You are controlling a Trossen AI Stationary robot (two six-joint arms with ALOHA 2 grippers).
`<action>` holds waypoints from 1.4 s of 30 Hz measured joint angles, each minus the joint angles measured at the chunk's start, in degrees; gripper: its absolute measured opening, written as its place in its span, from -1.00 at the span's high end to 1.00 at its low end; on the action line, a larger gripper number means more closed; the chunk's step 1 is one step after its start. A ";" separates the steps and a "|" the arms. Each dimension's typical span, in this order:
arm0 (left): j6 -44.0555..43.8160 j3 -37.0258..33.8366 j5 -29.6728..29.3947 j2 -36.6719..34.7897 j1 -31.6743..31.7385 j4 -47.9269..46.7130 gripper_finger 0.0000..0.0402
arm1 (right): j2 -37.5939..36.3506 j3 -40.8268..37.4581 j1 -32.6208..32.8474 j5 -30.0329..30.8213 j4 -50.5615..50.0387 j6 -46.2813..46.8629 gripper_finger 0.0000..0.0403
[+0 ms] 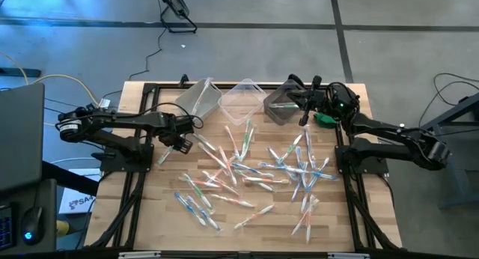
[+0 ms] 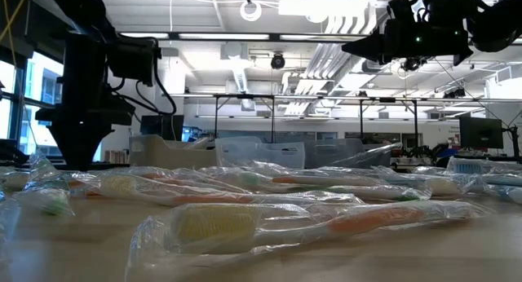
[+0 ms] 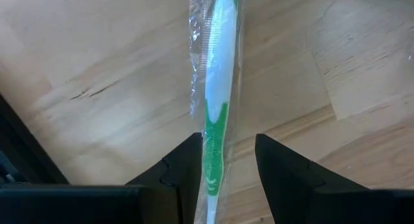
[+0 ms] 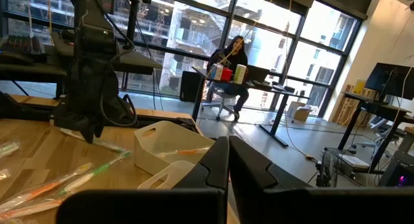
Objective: Pick & Place Toothbrushes
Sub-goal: Put the green toothbrush into the black bin
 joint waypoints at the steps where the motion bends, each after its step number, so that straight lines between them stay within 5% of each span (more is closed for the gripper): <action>1: 0.00 0.00 0.00 0.00 0.00 -0.02 0.31 | 0.00 0.00 0.01 0.00 0.00 0.00 0.98; 42: -0.46 -4.41 5.24 -0.14 0.02 3.13 0.31 | 0.00 0.00 0.01 -0.22 -0.50 0.25 0.98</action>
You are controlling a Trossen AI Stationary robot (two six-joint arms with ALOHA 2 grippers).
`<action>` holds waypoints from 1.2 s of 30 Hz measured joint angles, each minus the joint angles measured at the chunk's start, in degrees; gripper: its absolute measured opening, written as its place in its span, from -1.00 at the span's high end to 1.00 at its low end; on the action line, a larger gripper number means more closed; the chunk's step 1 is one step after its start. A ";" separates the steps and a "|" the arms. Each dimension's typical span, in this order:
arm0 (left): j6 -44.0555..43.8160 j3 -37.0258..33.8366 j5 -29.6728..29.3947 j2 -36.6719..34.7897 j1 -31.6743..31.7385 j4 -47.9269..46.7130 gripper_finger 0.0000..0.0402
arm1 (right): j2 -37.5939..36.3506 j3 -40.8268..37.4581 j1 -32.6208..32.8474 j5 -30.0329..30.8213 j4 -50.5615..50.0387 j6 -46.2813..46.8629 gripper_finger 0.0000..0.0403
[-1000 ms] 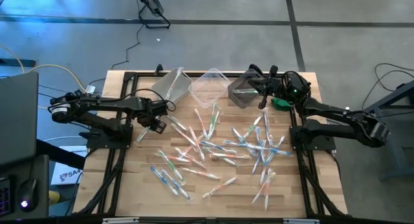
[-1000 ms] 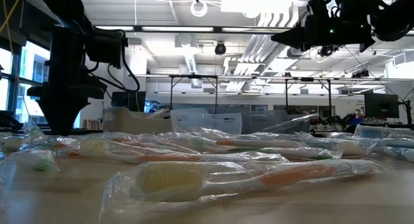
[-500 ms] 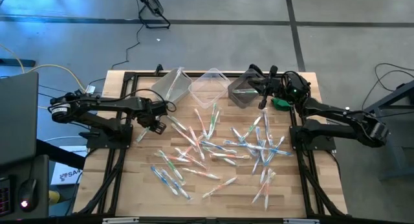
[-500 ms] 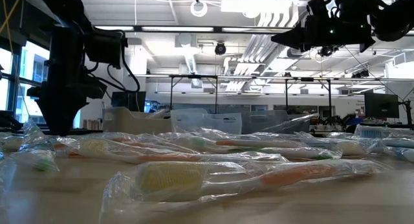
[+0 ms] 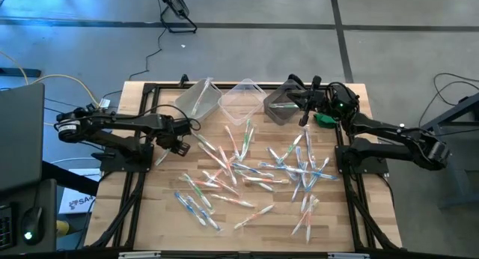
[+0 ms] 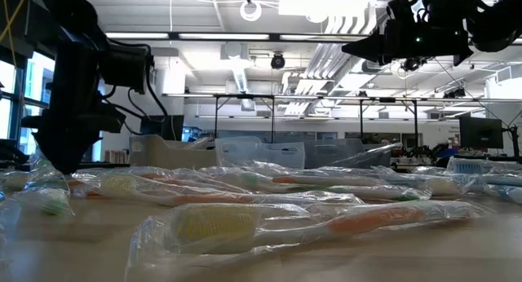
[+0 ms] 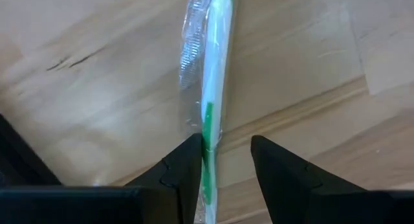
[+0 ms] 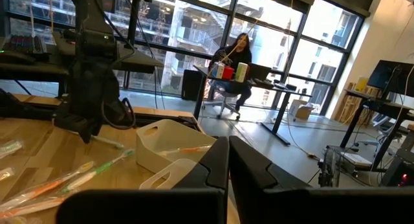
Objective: Pick & Place Toothbrushes
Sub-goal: Put the green toothbrush into the black bin
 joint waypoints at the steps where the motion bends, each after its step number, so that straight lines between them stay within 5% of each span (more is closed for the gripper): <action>1: 0.07 -0.02 0.56 0.01 0.00 0.52 0.31 | 0.00 0.00 0.00 0.00 0.00 0.00 0.98; 8: -1.02 0.15 3.55 0.05 -0.02 3.11 0.39 | 0.00 0.00 0.00 0.00 0.00 0.00 0.98; 21: 0.17 0.04 4.78 0.02 -0.02 4.61 0.94 | 0.00 0.00 0.00 0.00 0.00 0.00 0.98; 36: 9.26 8.58 9.49 0.16 -0.04 -2.19 0.98 | -0.02 0.00 0.00 0.00 -0.02 0.00 0.98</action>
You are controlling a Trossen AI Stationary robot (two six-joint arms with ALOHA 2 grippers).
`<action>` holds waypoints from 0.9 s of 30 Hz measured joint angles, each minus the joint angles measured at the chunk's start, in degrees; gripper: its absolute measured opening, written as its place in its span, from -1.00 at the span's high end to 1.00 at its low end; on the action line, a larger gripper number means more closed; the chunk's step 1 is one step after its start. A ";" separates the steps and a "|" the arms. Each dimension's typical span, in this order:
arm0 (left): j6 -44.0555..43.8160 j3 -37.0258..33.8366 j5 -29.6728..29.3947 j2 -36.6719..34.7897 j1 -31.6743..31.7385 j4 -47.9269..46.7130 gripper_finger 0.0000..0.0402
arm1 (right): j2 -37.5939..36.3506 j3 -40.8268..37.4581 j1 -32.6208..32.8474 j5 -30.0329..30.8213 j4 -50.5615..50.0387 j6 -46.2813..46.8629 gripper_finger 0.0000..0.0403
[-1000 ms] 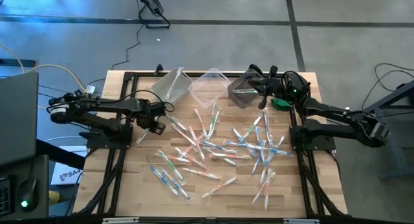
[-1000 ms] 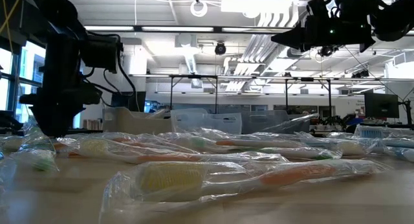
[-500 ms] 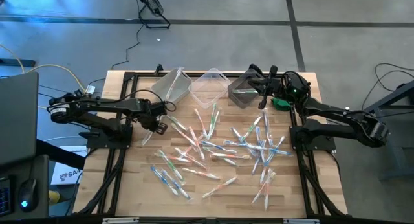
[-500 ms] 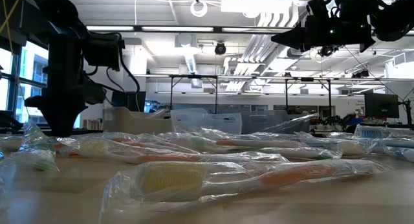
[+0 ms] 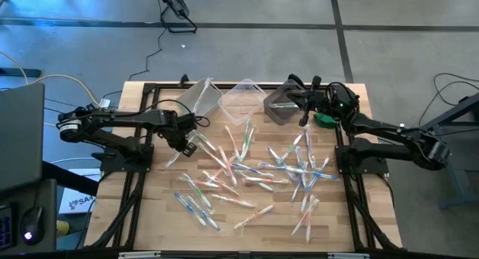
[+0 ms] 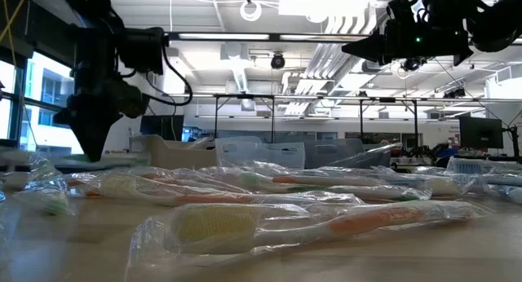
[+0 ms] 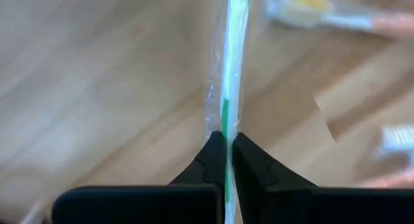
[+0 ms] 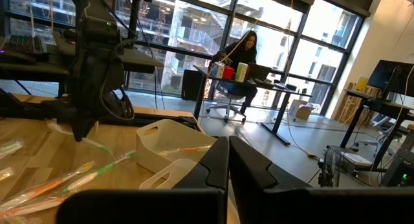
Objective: Pick & Place Toothbrushes
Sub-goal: Put the green toothbrush into the black bin
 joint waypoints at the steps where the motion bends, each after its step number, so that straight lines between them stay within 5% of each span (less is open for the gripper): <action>1: 0.47 0.83 0.88 0.00 0.00 -1.73 0.98 | 0.02 0.00 0.00 0.00 0.00 0.00 0.98; 15: 15.57 11.15 5.80 -0.11 0.01 -10.77 0.98 | 0.02 0.00 0.00 0.00 -0.09 0.00 0.98; 27: 25.95 13.30 4.18 -0.11 1.10 14.82 0.98 | 0.02 0.00 0.00 0.20 -0.04 0.24 0.98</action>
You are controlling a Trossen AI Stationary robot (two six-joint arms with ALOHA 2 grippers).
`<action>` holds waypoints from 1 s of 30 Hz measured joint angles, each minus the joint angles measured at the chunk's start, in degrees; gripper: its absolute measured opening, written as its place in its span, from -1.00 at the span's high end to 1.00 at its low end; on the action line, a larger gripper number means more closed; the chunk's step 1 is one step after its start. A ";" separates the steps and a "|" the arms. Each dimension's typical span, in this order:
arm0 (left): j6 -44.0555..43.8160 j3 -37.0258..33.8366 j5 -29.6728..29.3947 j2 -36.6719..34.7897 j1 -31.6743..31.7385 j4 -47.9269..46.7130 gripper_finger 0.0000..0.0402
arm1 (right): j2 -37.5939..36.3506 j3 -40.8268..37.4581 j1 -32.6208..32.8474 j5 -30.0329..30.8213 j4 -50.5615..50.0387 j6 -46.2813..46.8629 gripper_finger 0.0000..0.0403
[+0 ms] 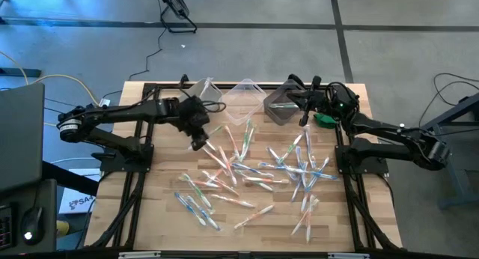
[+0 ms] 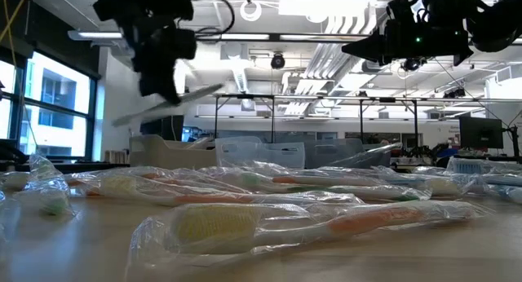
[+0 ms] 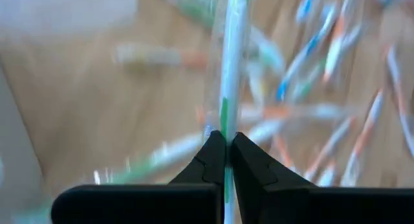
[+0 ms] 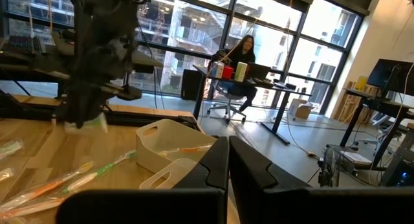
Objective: Pick & Place Toothbrushes
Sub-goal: Put the green toothbrush into the black bin
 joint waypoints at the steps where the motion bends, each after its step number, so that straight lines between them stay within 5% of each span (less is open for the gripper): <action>1: 0.66 0.00 0.01 0.00 0.75 2.45 0.98 | 0.00 0.00 0.00 0.00 0.02 0.00 0.98; 13: 11.16 0.01 5.21 0.00 16.38 24.38 0.98 | 1.51 0.15 1.15 0.00 3.45 7.93 0.98; 30: 13.71 0.01 9.61 0.28 19.95 37.84 0.98 | 28.59 20.01 6.23 0.14 11.15 10.32 0.94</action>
